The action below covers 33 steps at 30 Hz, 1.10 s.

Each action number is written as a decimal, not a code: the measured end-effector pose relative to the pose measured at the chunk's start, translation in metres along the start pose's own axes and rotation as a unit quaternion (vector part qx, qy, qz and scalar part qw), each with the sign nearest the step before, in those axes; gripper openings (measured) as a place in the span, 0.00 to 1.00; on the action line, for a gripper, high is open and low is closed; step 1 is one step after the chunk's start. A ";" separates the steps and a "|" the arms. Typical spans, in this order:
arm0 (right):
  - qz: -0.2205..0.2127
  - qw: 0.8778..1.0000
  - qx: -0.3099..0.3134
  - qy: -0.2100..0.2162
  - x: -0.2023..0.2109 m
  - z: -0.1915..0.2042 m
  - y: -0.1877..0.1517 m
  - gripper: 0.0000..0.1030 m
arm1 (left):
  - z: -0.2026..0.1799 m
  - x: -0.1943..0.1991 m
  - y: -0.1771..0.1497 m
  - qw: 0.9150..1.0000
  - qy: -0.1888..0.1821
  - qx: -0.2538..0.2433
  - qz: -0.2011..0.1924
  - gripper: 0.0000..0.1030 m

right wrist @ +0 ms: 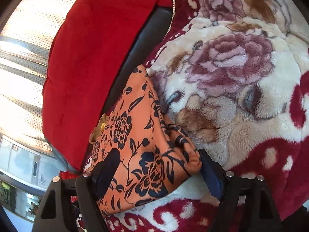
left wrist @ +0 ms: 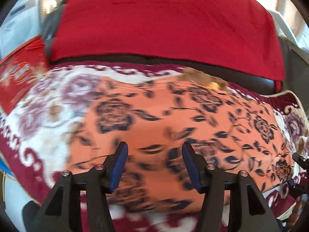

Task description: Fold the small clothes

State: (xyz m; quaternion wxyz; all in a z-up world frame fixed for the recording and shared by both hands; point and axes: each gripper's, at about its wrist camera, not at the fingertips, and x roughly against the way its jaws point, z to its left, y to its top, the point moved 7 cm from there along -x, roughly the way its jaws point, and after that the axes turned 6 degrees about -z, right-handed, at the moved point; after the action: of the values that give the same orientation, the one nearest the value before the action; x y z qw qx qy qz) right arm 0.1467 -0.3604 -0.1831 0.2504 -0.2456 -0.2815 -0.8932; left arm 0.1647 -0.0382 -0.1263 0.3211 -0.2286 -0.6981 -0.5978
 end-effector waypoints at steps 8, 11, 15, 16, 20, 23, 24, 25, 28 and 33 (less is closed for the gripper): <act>-0.009 0.999 0.025 -0.026 0.000 0.006 -0.003 0.80 | -0.039 -0.025 -0.012 0.999 -0.007 -0.039 0.024 0.58; -0.011 0.999 0.034 -0.040 -0.005 0.013 -0.004 0.78 | -0.042 -0.028 -0.013 0.999 -0.007 -0.042 0.024 0.58; -0.020 0.997 0.059 -0.052 -0.003 0.025 -0.003 0.76 | -0.041 -0.022 -0.009 0.999 -0.005 -0.044 0.017 0.57; -0.022 0.996 0.063 -0.053 -0.003 0.027 -0.003 0.76 | -0.038 -0.022 -0.007 0.999 -0.006 -0.041 0.013 0.57; -0.008 0.994 0.081 -0.073 -0.017 0.026 -0.006 0.61 | -0.039 -0.037 -0.021 0.997 0.000 -0.065 0.032 0.58; 0.021 0.992 0.091 -0.087 -0.035 0.026 -0.008 0.23 | -0.040 -0.043 -0.020 0.997 -0.004 -0.070 0.038 0.62; 0.015 0.990 0.105 -0.091 -0.034 0.034 -0.007 0.17 | -0.040 -0.044 -0.018 0.997 -0.009 -0.067 0.046 0.62; 0.010 0.989 0.118 -0.093 -0.033 0.044 -0.006 0.16 | -0.039 -0.045 -0.017 0.997 -0.016 -0.064 0.051 0.62; -0.027 0.981 0.176 -0.075 -0.019 0.101 -0.001 0.15 | -0.031 -0.043 -0.012 0.997 -0.051 -0.038 0.052 0.62; -0.065 0.942 0.328 -0.014 -0.005 0.238 -0.044 0.15 | 0.021 -0.019 -0.004 0.994 -0.089 0.057 0.037 0.60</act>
State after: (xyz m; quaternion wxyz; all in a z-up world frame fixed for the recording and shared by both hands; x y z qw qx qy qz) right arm 0.1952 -0.1788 -0.0312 0.2544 -0.1437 -0.5775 -0.7623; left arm 0.1718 -0.0168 -0.1443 0.2923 -0.2877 -0.7476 -0.5223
